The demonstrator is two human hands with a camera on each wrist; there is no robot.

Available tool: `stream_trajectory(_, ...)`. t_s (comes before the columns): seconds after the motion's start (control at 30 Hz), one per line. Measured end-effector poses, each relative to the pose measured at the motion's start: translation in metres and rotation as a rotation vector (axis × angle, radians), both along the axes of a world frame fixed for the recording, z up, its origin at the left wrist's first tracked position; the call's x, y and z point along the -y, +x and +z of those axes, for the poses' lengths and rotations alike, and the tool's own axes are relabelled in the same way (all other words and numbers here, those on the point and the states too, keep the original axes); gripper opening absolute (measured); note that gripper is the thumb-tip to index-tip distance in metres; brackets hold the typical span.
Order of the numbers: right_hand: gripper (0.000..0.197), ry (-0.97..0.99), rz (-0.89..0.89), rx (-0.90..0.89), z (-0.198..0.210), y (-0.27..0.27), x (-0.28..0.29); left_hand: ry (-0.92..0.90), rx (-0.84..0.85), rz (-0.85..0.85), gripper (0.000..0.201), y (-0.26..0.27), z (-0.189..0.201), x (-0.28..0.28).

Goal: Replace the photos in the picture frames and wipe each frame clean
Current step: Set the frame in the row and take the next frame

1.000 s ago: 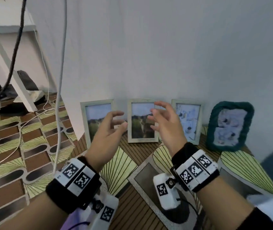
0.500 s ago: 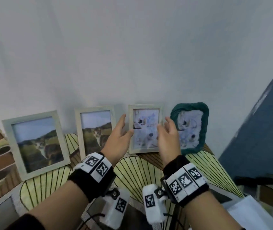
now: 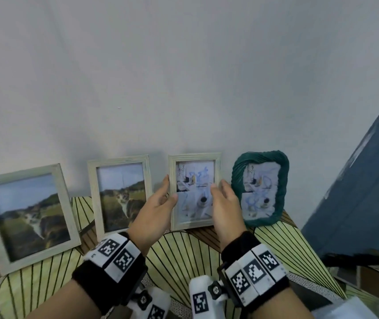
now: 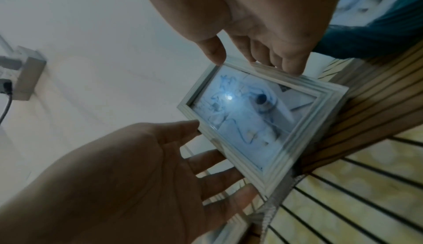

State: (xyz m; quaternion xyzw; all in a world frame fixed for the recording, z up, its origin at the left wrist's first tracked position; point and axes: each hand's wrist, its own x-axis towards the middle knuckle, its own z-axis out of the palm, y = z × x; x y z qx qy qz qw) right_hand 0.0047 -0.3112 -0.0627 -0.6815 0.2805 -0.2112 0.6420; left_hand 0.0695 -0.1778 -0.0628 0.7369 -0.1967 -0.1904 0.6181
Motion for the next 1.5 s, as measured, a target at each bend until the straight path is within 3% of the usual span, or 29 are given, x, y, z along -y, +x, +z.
stream_trajectory(0.33,0.036,0.147,0.151,0.146,0.071,-0.059,-0.02,-0.086,-0.105,-0.034,0.05,-0.047,0.076,-0.054)
stream_trajectory(0.53,0.038,0.073,0.24,0.175,0.112,-0.132,-0.035,-0.082,-0.098,-0.196,0.056,-0.097,0.119,-0.1)
stream_trajectory(0.7,0.023,-0.045,0.266,0.291,0.13,-0.186,-0.044,-0.168,-0.068,-0.196,0.057,-0.138,0.134,-0.139)
stream_trajectory(0.83,0.024,-0.033,0.241,0.378,0.128,-0.225,-0.053,-0.224,-0.077,-0.193,0.062,-0.173,0.127,-0.162)
stream_trajectory(0.97,0.032,0.032,0.346,0.365,0.107,-0.259,-0.055,-0.217,-0.133,-0.265,0.061,-0.208,0.102,-0.178)
stream_trajectory(1.1,0.023,0.061,0.434,0.245,0.078,-0.282,-0.058,-0.193,-0.216,-0.263,0.064,-0.236,0.074,-0.188)
stream_trajectory(1.37,0.004,0.214,0.442,-0.022,0.034,-0.294,-0.067,-0.069,-0.364,-0.199,0.05,-0.261,0.034,-0.187)
stream_trajectory(1.5,0.005,0.247,0.432,-0.118,0.017,-0.29,-0.07,0.014,-0.401,-0.106,0.055,-0.26,0.013,-0.182)
